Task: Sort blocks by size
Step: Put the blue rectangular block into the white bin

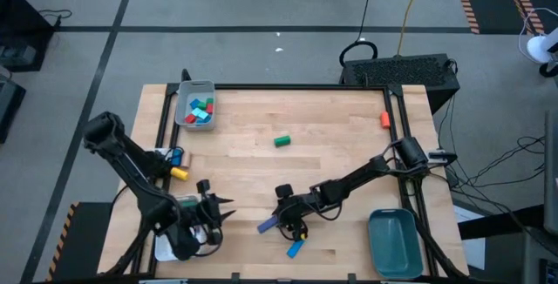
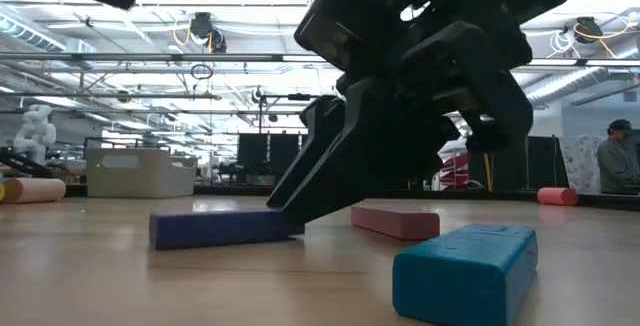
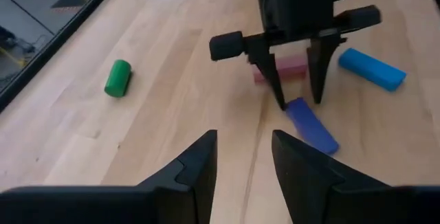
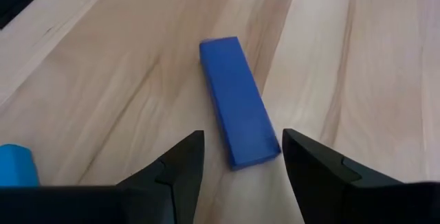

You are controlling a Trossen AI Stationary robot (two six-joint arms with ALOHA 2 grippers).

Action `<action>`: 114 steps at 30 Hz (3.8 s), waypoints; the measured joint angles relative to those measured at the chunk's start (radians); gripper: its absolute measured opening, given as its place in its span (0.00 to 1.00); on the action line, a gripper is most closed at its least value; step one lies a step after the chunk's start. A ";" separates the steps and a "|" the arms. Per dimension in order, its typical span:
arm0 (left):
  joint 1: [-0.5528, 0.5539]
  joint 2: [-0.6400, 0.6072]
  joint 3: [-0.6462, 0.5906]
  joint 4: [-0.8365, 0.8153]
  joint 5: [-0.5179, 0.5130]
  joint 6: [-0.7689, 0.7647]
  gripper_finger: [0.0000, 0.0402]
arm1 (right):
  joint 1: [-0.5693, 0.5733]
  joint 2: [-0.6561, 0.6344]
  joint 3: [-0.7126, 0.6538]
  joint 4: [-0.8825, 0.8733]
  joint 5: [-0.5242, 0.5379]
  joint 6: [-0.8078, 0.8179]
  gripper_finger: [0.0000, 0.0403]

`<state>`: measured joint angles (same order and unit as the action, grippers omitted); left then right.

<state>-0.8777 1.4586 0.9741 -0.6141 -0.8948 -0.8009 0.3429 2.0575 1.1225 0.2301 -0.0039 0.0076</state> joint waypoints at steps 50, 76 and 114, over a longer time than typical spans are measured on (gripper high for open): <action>0.251 0.279 0.000 0.074 0.058 0.029 0.35 | -0.009 0.007 -0.001 -0.021 0.007 0.262 0.14; 0.212 0.276 0.000 0.020 0.528 -0.132 0.35 | 0.052 -0.001 0.166 -0.168 0.155 0.164 0.59; 0.044 0.422 0.006 0.566 0.550 -0.109 0.02 | 0.054 0.099 0.216 -0.076 0.217 0.190 0.55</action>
<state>-0.8333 1.8804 0.9806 -0.0484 -0.3443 -0.9101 0.3965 2.1563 1.3384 0.1546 0.2127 0.1978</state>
